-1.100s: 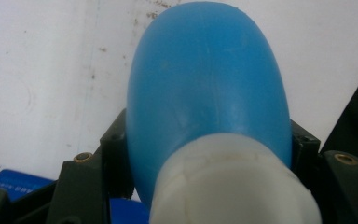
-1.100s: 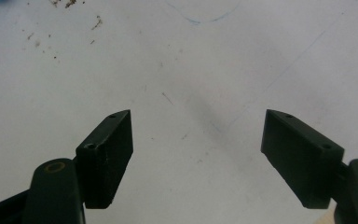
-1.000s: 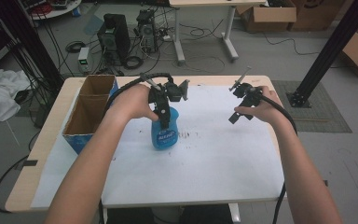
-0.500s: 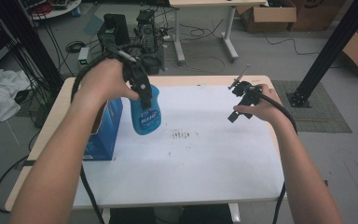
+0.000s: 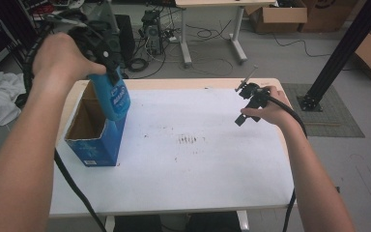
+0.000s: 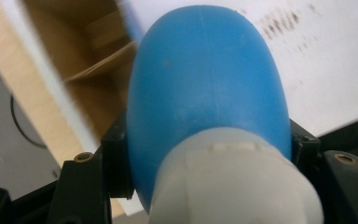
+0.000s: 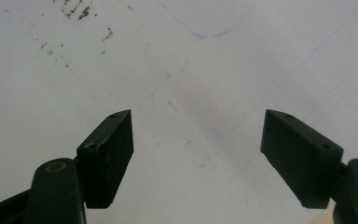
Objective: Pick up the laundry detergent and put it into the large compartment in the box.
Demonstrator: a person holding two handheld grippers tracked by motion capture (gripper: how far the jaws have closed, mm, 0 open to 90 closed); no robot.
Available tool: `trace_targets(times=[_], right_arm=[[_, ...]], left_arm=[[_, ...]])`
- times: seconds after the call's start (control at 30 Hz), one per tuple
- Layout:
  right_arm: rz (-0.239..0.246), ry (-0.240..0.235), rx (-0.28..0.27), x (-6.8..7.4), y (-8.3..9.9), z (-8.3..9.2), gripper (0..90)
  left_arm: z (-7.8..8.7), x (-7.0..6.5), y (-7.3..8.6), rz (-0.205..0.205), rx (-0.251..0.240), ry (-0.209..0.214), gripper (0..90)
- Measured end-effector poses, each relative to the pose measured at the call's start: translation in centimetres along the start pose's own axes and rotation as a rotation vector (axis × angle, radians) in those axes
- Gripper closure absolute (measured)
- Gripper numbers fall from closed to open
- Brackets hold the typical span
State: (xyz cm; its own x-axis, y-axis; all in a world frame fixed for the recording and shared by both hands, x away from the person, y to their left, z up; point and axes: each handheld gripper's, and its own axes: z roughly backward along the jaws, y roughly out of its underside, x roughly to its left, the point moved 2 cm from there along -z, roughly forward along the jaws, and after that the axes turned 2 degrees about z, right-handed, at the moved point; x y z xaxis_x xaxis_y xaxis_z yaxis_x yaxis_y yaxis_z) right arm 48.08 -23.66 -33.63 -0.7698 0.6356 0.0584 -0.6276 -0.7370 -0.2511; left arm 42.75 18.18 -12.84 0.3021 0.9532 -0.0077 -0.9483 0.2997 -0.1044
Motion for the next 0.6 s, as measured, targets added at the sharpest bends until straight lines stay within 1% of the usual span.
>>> trace_targets(times=[0.03,0.07,0.13,0.23,0.3,0.43,0.53,0.6], right_arm=[[-0.003,-0.002,0.000,0.0,0.0,0.0,25.3],[-0.004,-0.002,0.002,0.0,0.1,0.0,25.3],[-0.006,0.000,-0.003,-0.1,0.1,0.1,25.3],[-0.010,0.002,-0.004,-0.2,0.2,0.3,25.4],[-0.011,0.003,-0.005,-0.3,0.3,0.3,25.4],[-0.010,0.006,-0.007,-0.4,0.4,0.4,25.4],[-0.015,0.005,-0.008,-0.4,0.5,0.5,25.4],[-0.012,0.005,-0.013,-0.4,0.4,0.5,25.4]], left_arm=[[0.2,0.5,0.1,0.019,-0.002,-0.003,38.0],[0.3,1.2,0.3,0.060,-0.002,-0.004,38.0],[0.5,2.2,0.6,0.108,-0.002,-0.002,38.0],[0.6,3.6,1.1,0.165,0.003,0.006,38.0],[0.5,4.3,1.3,0.193,0.007,0.009,38.0],[0.2,5.5,1.8,0.234,0.013,0.002,38.0],[0.1,5.9,2.0,0.244,0.019,-0.010,38.0],[0.0,6.0,2.1,0.248,0.014,-0.012,38.0]])
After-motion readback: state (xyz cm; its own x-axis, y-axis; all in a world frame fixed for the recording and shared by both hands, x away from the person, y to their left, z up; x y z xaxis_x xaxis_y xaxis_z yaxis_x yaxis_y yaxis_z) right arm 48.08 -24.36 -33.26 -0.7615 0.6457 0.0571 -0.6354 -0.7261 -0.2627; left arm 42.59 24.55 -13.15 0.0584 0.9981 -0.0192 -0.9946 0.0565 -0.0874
